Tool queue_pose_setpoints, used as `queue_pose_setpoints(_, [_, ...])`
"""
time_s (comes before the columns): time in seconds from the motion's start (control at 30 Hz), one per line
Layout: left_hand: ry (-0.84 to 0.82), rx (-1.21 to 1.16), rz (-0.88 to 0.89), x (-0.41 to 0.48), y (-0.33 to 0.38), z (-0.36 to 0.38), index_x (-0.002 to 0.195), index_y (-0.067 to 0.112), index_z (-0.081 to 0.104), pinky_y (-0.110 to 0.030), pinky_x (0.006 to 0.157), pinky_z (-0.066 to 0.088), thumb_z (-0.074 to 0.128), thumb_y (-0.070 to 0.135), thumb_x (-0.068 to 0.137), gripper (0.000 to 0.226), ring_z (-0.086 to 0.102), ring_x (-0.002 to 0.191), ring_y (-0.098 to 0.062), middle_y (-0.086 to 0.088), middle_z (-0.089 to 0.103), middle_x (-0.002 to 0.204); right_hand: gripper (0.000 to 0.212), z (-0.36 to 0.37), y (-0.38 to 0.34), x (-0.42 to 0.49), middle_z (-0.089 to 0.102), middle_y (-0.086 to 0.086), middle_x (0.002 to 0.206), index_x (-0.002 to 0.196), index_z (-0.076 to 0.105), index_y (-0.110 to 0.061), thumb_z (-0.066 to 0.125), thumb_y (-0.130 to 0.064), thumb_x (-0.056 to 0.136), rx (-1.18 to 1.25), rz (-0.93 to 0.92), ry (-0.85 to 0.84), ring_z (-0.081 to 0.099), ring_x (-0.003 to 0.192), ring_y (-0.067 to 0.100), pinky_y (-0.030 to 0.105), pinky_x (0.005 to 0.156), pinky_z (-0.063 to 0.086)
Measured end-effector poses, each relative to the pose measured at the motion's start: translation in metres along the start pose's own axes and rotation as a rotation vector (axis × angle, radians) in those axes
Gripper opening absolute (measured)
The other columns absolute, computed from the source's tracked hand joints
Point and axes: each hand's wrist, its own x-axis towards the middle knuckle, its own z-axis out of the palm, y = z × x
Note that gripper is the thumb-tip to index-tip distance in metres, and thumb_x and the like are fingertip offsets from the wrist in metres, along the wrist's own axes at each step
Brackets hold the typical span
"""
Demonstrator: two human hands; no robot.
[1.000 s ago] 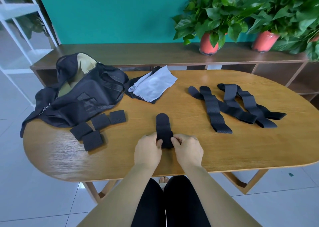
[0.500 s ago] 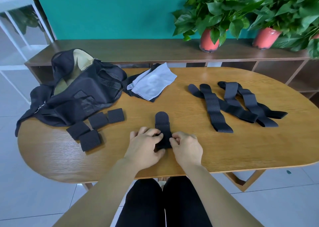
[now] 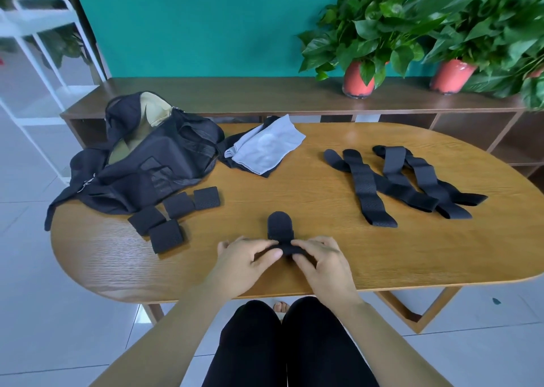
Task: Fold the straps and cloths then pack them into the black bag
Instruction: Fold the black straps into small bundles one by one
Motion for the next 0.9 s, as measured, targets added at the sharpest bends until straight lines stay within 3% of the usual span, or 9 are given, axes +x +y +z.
queue_pose_setpoints(0.1, [0.131, -0.138, -0.008, 0.003, 0.004, 0.009, 0.099, 0.041, 0.067, -0.033, 0.078, 0.031, 0.032, 0.058, 0.09, 0.039, 0.05, 0.079, -0.008, 0.016, 0.058, 0.07, 0.022, 0.004, -0.007, 0.01, 0.05, -0.01, 0.093, 0.112, 0.067, -0.028, 0.058, -0.028, 0.092, -0.006, 0.157, -0.007, 0.052, 0.094, 0.008, 0.023, 0.077, 0.042])
queue_pose_setpoints(0.17, [0.22, -0.186, -0.019, 0.007, 0.008, 0.013, 0.068, 0.041, 0.05, -0.029, 0.061, 0.032, 0.038, 0.049, 0.095, 0.031, 0.042, 0.058, -0.007, 0.012, 0.041, 0.053, 0.013, 0.01, -0.011, 0.017, 0.051, -0.012, 0.08, 0.096, 0.068, -0.023, 0.056, -0.027, 0.093, -0.031, 0.193, 0.028, 0.051, 0.09, 0.01, 0.026, 0.068, 0.042])
queue_pose_setpoints(0.23, [0.24, -0.175, -0.083, 0.012, 0.013, 0.014, 0.058, 0.033, 0.031, -0.027, 0.054, 0.026, 0.04, 0.042, 0.098, 0.042, 0.034, 0.051, -0.008, 0.01, 0.033, 0.051, 0.018, 0.016, -0.013, 0.024, 0.055, -0.01, 0.073, 0.082, 0.064, -0.017, 0.054, -0.026, 0.094, -0.07, 0.205, 0.056, 0.05, 0.088, 0.013, 0.029, 0.063, 0.044])
queue_pose_setpoints(0.43, [0.216, -0.042, -0.202, 0.025, 0.011, 0.016, 0.067, 0.022, 0.041, -0.025, 0.059, 0.029, 0.043, 0.03, 0.1, 0.034, 0.043, 0.065, -0.014, 0.003, 0.044, 0.073, 0.025, 0.027, -0.012, 0.038, 0.062, -0.004, 0.08, 0.083, 0.065, -0.017, 0.05, -0.031, 0.095, -0.186, 0.252, 0.064, 0.047, 0.092, 0.015, 0.028, 0.062, 0.043])
queue_pose_setpoints(0.57, [0.206, -0.032, -0.223, 0.031, 0.01, 0.016, 0.06, 0.026, 0.035, -0.026, 0.058, 0.029, 0.046, 0.028, 0.099, 0.041, 0.043, 0.064, -0.016, 0.001, 0.045, 0.07, 0.026, 0.029, -0.013, 0.041, 0.063, -0.003, 0.085, 0.087, 0.067, -0.018, 0.048, -0.032, 0.096, -0.23, 0.273, 0.056, 0.046, 0.095, 0.016, 0.026, 0.061, 0.037])
queue_pose_setpoints(0.9, [0.212, 0.002, -0.289, 0.039, 0.006, 0.017, 0.06, 0.017, 0.05, -0.025, 0.052, 0.033, 0.051, 0.034, 0.097, 0.041, 0.051, 0.056, -0.016, 0.0, 0.055, 0.061, 0.024, 0.033, -0.012, 0.046, 0.064, -0.005, 0.089, 0.099, 0.068, -0.023, 0.048, -0.036, 0.095, -0.273, 0.298, 0.052, 0.047, 0.101, 0.015, 0.025, 0.06, 0.037])
